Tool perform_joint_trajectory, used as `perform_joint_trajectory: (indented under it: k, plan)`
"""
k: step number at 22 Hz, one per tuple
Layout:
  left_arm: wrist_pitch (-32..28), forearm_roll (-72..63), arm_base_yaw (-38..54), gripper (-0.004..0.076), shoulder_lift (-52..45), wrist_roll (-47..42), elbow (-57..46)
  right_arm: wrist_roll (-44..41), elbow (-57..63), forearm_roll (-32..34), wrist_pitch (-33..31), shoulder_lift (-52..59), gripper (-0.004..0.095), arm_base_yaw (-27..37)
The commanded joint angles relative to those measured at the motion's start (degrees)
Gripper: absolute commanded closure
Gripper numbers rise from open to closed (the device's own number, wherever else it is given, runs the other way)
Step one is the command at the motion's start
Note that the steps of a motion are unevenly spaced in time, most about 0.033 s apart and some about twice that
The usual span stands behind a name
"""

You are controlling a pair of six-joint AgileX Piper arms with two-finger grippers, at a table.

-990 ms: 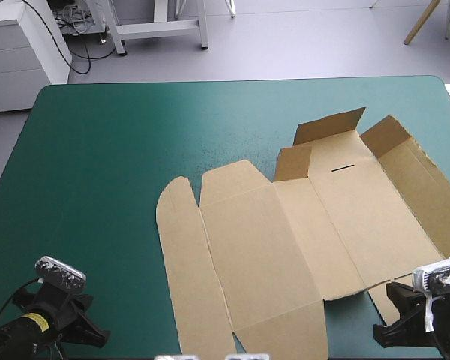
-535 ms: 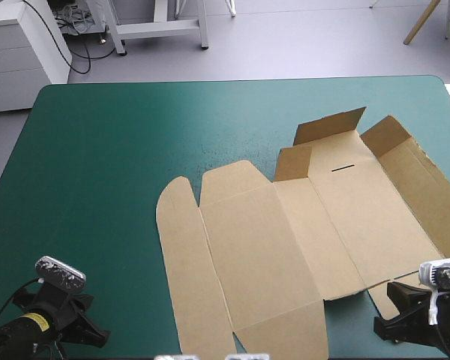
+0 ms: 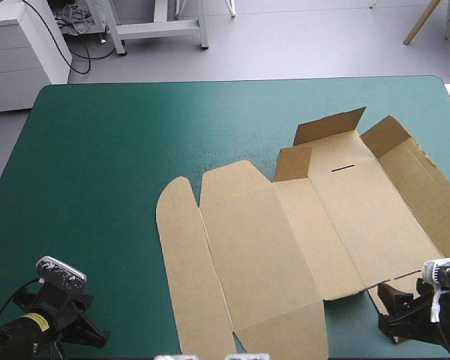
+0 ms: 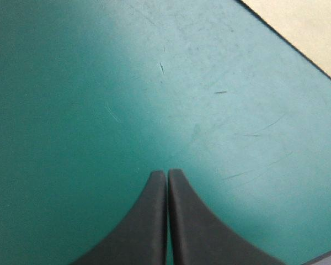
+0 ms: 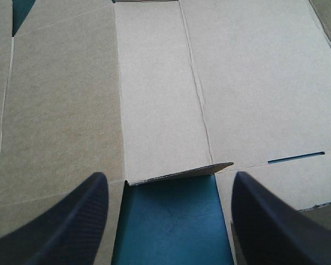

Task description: Fold the box

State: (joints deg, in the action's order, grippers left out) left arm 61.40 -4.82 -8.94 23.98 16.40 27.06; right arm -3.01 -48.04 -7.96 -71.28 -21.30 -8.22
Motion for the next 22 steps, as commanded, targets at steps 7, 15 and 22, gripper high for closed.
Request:
perform_joint_trajectory:
  k: [7, 15, 22]
  plan:
    - [-2.3, -1.0, 0.0, 0.0734, 0.5, 0.1, 1.5, -16.5, -1.7, -3.1, 2.4, -3.6, 0.0247, -0.1]
    - [-2.4, -1.0, 0.0, 0.0734, 0.5, 0.3, 1.5, -18.1, -1.7, -17.1, 2.4, -16.7, 0.0247, -0.1]
    - [-2.4, -0.8, 0.0, 0.0734, 0.5, 0.3, 1.5, -22.2, -1.7, -18.3, 2.3, -20.1, 0.0247, -0.1]
